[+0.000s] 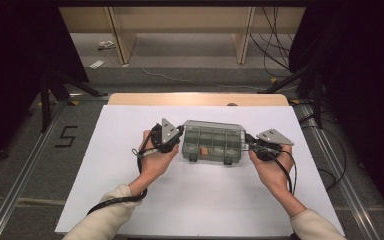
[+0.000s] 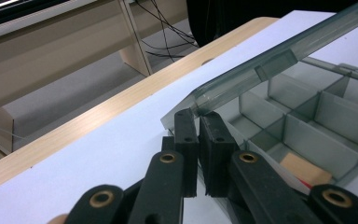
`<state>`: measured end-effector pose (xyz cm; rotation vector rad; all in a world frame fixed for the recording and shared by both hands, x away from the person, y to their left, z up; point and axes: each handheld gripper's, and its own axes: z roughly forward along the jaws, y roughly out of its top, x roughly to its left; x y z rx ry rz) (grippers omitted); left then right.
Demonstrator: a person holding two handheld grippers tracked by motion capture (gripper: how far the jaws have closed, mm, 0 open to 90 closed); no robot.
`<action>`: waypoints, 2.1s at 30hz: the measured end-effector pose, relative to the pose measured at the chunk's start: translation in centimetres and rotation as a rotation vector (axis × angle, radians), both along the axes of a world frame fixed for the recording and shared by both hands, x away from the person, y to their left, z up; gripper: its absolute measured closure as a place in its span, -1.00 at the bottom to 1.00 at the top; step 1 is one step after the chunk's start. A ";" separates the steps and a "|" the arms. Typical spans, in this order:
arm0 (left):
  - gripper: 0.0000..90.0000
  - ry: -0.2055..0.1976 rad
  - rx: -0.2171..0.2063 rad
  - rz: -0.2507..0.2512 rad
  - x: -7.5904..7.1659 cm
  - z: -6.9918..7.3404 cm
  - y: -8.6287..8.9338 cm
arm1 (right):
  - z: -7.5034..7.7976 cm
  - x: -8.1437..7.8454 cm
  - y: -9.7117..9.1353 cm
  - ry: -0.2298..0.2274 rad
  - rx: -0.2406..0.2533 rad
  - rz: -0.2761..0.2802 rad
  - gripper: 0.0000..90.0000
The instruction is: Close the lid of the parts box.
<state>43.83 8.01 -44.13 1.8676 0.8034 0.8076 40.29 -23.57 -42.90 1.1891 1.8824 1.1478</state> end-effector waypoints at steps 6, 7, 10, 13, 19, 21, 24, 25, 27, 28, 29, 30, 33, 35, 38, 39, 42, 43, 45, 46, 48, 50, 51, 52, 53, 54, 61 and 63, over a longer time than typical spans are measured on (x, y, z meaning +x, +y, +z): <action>0.88 0.007 0.013 -0.023 -0.6 -0.4 0.3 | -0.3 -0.9 -0.2 0.022 -0.006 0.028 1.00; 0.88 0.010 0.009 -0.032 -0.7 -0.4 0.3 | -0.4 -1.1 -0.3 0.029 0.000 0.030 1.00; 0.85 0.018 0.020 -0.047 -1.2 -0.5 0.4 | -0.4 -1.4 -0.7 0.036 0.009 0.031 1.00; 0.78 0.022 0.042 -0.060 -1.5 -0.6 0.7 | -0.3 -1.6 -1.2 0.038 0.019 0.024 1.00; 0.21 0.125 0.015 -0.121 -2.1 -0.6 1.0 | 0.1 -1.4 -1.9 0.034 0.031 0.000 0.91; -0.06 0.153 -0.013 -0.136 -2.3 -0.3 1.0 | 0.1 -1.3 -2.1 0.033 0.030 -0.006 0.86; -0.37 0.180 -0.035 -0.149 -2.3 0.4 1.0 | 0.2 -1.0 -2.4 0.037 0.039 -0.016 0.81; -0.41 0.179 -0.042 -0.153 -2.3 0.8 1.0 | 0.2 -0.9 -2.5 0.035 0.042 -0.019 0.81; -0.47 0.177 -0.051 -0.159 -2.2 1.3 1.0 | 0.4 -0.7 -2.5 0.029 0.051 -0.019 0.79; -0.47 0.176 -0.067 -0.159 -2.1 1.6 1.0 | 0.6 -0.6 -2.5 0.025 0.054 -0.020 0.79; -0.47 0.178 -0.083 -0.162 -2.0 1.9 1.1 | 0.7 -0.5 -2.4 0.021 0.055 -0.019 0.80; -0.46 0.179 -0.100 -0.163 -2.0 2.1 1.1 | 0.9 -0.4 -2.4 0.017 0.060 -0.016 0.83; -0.23 0.155 -0.127 -0.156 -1.8 3.0 1.1 | 1.5 -0.1 -2.0 0.010 0.072 -0.001 1.00; 0.08 0.156 -0.159 -0.140 -1.5 3.5 1.1 | 1.8 0.1 -1.7 0.008 0.076 0.012 1.00; 0.63 0.168 -0.161 -0.117 -1.2 3.8 0.8 | 2.2 0.4 -0.9 0.009 0.076 0.035 1.00; 0.77 0.178 -0.159 -0.112 -1.1 3.7 0.6 | 2.3 0.5 -0.6 0.010 0.077 0.044 1.00; 0.99 0.207 -0.129 -0.115 -1.0 3.4 -0.2 | 2.3 0.6 0.4 0.028 0.075 0.082 1.00; 0.99 0.220 -0.116 -0.121 -0.9 3.3 -0.5 | 2.2 0.6 0.8 0.035 0.072 0.097 1.00; 0.99 0.237 -0.094 -0.127 -0.8 3.1 -1.0 | 1.9 0.6 1.5 0.060 0.065 0.123 1.00; 0.99 0.242 -0.092 -0.130 -0.8 3.1 -1.2 | 1.8 0.5 1.9 0.074 0.052 0.139 1.00; 0.99 0.240 -0.078 -0.130 -0.8 3.0 -1.4 | 1.7 0.5 2.4 0.084 0.040 0.157 1.00; 0.99 0.239 -0.074 -0.130 -0.8 3.1 -1.6 | 1.5 0.7 2.9 0.086 0.023 0.161 1.00; 0.99 0.238 -0.077 -0.127 -0.7 3.1 -1.6 | 1.4 0.7 2.9 0.088 0.024 0.161 1.00; 0.99 0.237 -0.077 -0.125 -0.7 3.2 -1.6 | 1.4 0.8 3.0 0.092 0.023 0.160 1.00; 0.99 0.239 -0.077 -0.123 -0.6 3.2 -1.6 | 1.3 0.9 3.0 0.093 0.019 0.157 1.00; 0.99 0.239 -0.080 -0.120 -0.5 3.2 -1.7 | 1.3 0.9 3.0 0.094 0.020 0.157 1.00; 0.99 0.265 -0.074 -0.090 -0.3 2.5 -1.8 | 0.8 0.9 3.0 0.127 0.008 0.158 1.00; 0.99 0.269 -0.069 -0.091 -0.3 2.4 -1.8 | 0.7 0.9 3.1 0.133 0.005 0.160 1.00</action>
